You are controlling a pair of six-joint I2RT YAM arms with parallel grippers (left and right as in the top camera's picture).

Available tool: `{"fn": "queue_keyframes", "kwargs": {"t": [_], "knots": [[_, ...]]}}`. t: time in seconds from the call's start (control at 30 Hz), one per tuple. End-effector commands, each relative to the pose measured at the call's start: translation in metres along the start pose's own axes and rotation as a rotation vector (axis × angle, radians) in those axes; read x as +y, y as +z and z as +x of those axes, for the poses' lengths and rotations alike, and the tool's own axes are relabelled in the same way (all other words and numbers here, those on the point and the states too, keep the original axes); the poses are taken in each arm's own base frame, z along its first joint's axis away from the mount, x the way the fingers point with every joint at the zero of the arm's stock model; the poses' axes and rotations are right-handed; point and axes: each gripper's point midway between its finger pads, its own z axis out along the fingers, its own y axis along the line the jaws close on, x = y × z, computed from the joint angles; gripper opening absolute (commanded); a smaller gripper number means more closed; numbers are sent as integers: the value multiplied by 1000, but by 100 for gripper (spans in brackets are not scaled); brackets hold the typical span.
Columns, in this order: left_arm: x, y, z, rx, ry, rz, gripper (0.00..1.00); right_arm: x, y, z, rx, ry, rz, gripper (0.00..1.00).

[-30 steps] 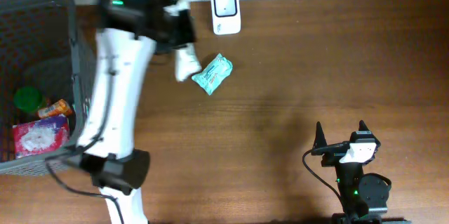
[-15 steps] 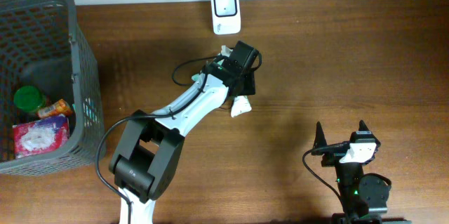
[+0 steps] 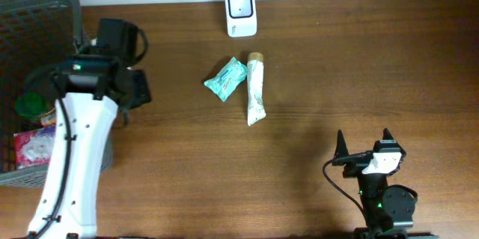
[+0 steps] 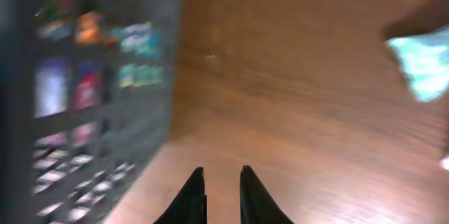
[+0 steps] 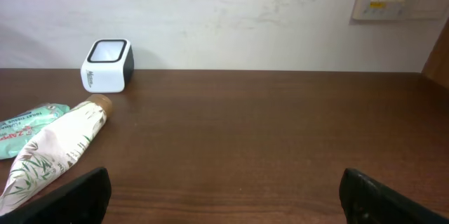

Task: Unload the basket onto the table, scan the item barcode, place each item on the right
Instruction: 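Place the white-green tube beside the tissue pack and withdraw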

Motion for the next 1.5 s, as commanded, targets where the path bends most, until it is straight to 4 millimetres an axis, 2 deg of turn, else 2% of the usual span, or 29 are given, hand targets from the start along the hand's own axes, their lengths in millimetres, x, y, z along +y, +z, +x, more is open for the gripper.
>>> {"fn": "queue_keyframes", "kwargs": {"t": [0.0, 0.07, 0.2, 0.23, 0.3, 0.33, 0.37, 0.4, 0.47, 0.53, 0.6, 0.67, 0.7, 0.77, 0.8, 0.87, 0.93, 1.03, 1.07, 1.1, 1.13, 1.17, 1.2, 1.23, 1.27, 1.3, 1.33, 1.43, 1.47], "knots": [[52, 7, -3, 14, -68, -157, 15, 0, 0, 3, 5, -6, 0, 99], [89, 9, -6, 12, -140, -249, 14, 0, 0, 3, 5, -6, 0, 99], [132, 13, -17, -32, -264, -328, 17, 0, 0, 3, 5, -7, 0, 99], [135, 14, -22, -51, -288, -319, 17, 0, 0, 3, 5, -6, 0, 99], [116, 18, -37, -95, -301, -201, 14, 0, 0, 3, 5, -6, 0, 99], [98, 20, -47, -115, -238, -99, 13, 0, 0, 3, 5, -7, 0, 99], [67, 18, -63, -163, -137, 56, 17, 0, 0, 3, 5, -7, 0, 99], [63, 16, -72, -203, -135, 66, 18, 0, 0, 3, 5, -7, 0, 99], [63, 12, -89, -269, -146, 75, 14, 0, 0, 3, 5, -6, 0, 99], [65, -10, -115, -382, -163, 90, 14, 0, 0, 3, 5, -6, 0, 99], [65, -30, -121, -410, -164, 111, 3, 0, 0, 3, 5, -7, 0, 99], [61, -8, -107, -312, -110, 96, 0, 0, 0, 3, 5, -7, 0, 99], [61, 14, -102, -245, -103, 72, 1, 0, 0, 3, 5, -7, 0, 99], [67, 43, -102, -181, -101, 2, 2, 0, 0, 3, 5, -7, 0, 99], [77, 67, -106, -153, -104, -75, 2, 0, 0, 3, 5, -7, 0, 99], [78, 75, -124, -210, -119, -86, 2, 0, 0, 3, 5, -6, 0, 99], [79, 67, -141, -283, -136, -79, 4, 0, 0, 3, 5, -6, 0, 99], [83, 62, -146, -309, -145, -102, 9, 0, 0, 3, 5, -6, 0, 99], [80, 51, -146, -328, -143, -83, 9, 0, 0, 3, 5, -7, 0, 99], [74, 22, -153, -393, -144, -29, 10, 0, 0, 3, 5, -7, 0, 98], [72, -5, -158, -453, -148, 10, 13, 0, 0, 3, 5, -7, 0, 99], [71, -37, -162, -524, -154, 55, 22, 0, 0, 3, 5, -7, 0, 99], [78, -76, -162, -609, -167, 71, 57, 0, 0, 3, 5, -6, 0, 99], [88, -102, -157, -669, -187, 67, 59, 0, 0, 3, 5, -6, 0, 99], [102, -116, -153, -697, -213, 46, 64, 0, 0, 3, 5, -6, 0, 98], [115, -119, -149, -702, -237, 15, 71, 0, 0, 3, 5, -6, 0, 98], [138, -115, -144, -684, -297, -23, 79, 0, 0, 3, 5, -7, 0, 99], [203, -94, -125, -617, -562, -94, 91, 0, 0, 3, 5, -7, 0, 99], [227, -84, -118, -586, -608, -131, 91, 0, 0, 3, 5, -6, 0, 99]]}}
